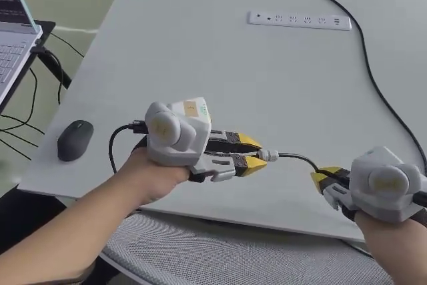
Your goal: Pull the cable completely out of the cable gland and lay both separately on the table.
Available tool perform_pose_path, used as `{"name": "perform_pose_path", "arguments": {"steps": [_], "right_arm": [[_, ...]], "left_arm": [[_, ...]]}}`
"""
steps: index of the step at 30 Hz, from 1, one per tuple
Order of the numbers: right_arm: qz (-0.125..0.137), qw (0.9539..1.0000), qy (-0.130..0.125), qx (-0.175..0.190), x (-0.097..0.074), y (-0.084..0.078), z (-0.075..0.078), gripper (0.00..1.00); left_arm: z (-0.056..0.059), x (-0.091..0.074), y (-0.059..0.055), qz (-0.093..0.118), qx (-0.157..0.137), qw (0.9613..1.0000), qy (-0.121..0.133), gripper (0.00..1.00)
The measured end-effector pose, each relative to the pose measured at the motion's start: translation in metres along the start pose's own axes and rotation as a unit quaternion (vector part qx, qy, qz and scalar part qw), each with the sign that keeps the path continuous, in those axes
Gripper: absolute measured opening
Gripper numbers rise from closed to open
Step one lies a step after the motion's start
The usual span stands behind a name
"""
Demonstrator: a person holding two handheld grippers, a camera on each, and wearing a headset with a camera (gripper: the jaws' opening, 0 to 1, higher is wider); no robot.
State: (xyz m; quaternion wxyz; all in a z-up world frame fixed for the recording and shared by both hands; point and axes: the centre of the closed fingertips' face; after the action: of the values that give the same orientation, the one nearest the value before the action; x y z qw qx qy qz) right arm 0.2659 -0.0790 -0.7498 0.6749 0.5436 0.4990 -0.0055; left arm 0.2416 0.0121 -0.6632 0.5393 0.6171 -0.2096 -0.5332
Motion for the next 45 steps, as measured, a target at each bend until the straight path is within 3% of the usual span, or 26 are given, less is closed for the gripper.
{"name": "perform_pose_path", "arguments": {"steps": [13, 17, 19, 24, 27, 30, 34, 42, 45], "right_arm": [[0.0, 0.998, 0.007, -0.063, -0.006, 0.003, -0.009, 0.01], [0.005, 0.9972, 0.014, -0.073, -0.012, 0.01, -0.015, 0.05], [0.017, 0.9959, 0.017, -0.088, -0.017, 0.021, -0.02, 0.09], [0.03, 0.9863, 0.033, -0.159, -0.019, 0.043, -0.038, 0.18], [0.034, 0.977, 0.034, -0.208, -0.019, 0.053, -0.049, 0.18], [0.033, 0.9707, 0.041, -0.235, -0.018, 0.06, -0.059, 0.18], [0.033, 0.9548, 0.043, -0.292, -0.015, 0.07, -0.069, 0.15], [0.021, 0.9385, 0.047, -0.342, -0.009, 0.071, -0.077, 0.08], [0.019, 0.9357, 0.049, -0.349, -0.007, 0.07, -0.079, 0.06]], "left_arm": [[-0.004, -0.002, 0.0, 0.001, -0.006, 1.0, 0.007, 0.15], [-0.004, -0.002, 0.0, -0.001, -0.006, 1.0, 0.007, 0.15], [-0.004, -0.002, 0.0, -0.002, -0.005, 1.0, 0.007, 0.15], [-0.003, -0.001, -0.003, -0.007, -0.006, 0.9999, 0.006, 0.15], [-0.003, 0.0, -0.003, -0.008, -0.005, 1.0, 0.005, 0.15], [-0.002, 0.0, -0.003, -0.008, -0.003, 1.0, 0.004, 0.15], [-0.002, 0.0, -0.004, -0.011, -0.001, 0.9999, 0.004, 0.15], [0.0, 0.0, -0.005, -0.015, 0.001, 0.9999, 0.003, 0.15], [0.0, 0.001, -0.006, -0.015, 0.001, 0.9999, 0.003, 0.15]]}}
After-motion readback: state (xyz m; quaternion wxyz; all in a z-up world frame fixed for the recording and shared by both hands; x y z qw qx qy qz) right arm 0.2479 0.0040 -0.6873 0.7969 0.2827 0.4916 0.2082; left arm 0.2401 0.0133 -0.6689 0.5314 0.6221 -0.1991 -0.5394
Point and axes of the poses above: the centre of the closed fingertips' face, and the gripper's own axes: x roughly forward along the fingers, z roughly to its right, y roughly out of its top, and after that the axes turned 3 degrees about y, right-handed
